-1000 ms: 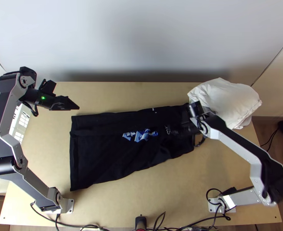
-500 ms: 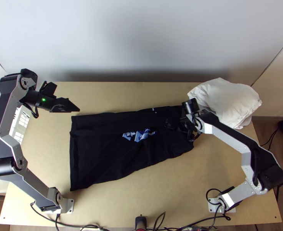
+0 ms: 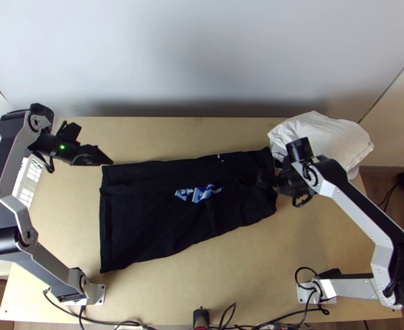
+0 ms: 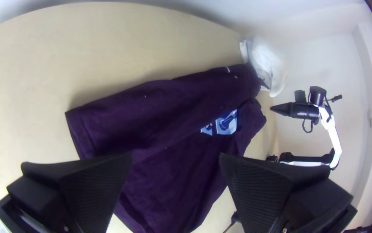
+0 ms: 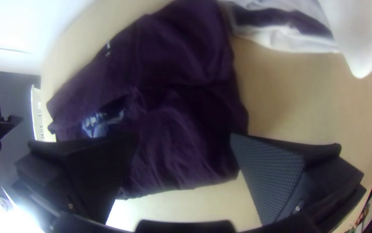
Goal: Fold the t-shirt
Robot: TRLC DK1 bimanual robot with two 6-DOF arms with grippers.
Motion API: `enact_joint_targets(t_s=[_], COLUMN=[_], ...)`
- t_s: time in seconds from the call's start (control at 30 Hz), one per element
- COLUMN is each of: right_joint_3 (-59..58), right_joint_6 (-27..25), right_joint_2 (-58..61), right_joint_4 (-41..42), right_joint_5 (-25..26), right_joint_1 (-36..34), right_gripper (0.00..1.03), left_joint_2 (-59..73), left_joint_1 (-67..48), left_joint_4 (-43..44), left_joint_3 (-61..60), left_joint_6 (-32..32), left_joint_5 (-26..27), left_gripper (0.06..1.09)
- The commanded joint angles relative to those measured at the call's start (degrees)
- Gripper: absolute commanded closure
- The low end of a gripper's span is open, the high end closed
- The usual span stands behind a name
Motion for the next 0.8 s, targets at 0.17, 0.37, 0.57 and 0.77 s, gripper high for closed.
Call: enact_joint_targets(t_s=[0.17,0.37,0.57,0.77], right_joint_3=[-2.75,-2.39,-2.48,-3.27], right_joint_6=[0.58,2.07,2.33,2.25], right_joint_2=[-0.93,0.39,1.79,1.79], right_joint_4=[-11.93,-11.84,-11.84,-11.84], right_joint_5=[-1.57,-1.92,-1.92,-1.92], right_joint_1=[-1.97,-0.04,1.98,1.98], right_gripper=[0.05,0.05,0.05,0.05], left_joint_2=[-7.98,-17.82,-22.66,-18.53], left_joint_1=[3.28,5.13,-2.87,-17.63], left_joint_4=[3.71,7.93,12.67,7.49], left_joint_3=[-19.29,-34.23,-43.37,-46.10], left_joint_6=[-6.17,-9.33,-13.64,-24.71], left_joint_5=[-18.09,-22.39,-24.77,-31.01], left_gripper=[0.10,0.11,0.11,0.11])
